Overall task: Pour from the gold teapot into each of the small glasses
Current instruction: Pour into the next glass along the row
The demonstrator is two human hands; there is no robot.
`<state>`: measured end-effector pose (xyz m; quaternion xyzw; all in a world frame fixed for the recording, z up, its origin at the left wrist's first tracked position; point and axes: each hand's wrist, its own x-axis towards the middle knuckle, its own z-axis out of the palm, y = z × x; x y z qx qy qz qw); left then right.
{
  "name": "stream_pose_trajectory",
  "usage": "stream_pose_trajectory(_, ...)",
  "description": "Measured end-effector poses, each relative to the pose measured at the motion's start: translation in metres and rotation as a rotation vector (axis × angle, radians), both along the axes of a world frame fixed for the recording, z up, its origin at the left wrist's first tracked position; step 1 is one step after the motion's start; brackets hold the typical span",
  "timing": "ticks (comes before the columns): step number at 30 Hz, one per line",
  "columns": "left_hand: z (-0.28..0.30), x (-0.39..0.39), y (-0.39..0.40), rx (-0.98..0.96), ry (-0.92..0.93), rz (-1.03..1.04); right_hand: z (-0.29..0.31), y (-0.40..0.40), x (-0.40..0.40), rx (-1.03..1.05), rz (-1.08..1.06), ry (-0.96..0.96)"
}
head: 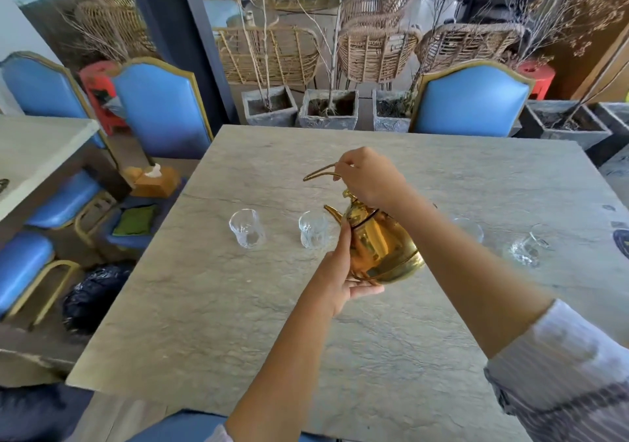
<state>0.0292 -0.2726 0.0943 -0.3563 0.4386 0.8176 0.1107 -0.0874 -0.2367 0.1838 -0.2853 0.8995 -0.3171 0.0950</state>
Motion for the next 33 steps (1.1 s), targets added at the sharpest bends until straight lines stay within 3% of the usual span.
stream_pose_trajectory(33,0.036,-0.001,-0.015,0.068,0.183,-0.173,0.064,-0.013,0.008,0.087,-0.018,0.069)
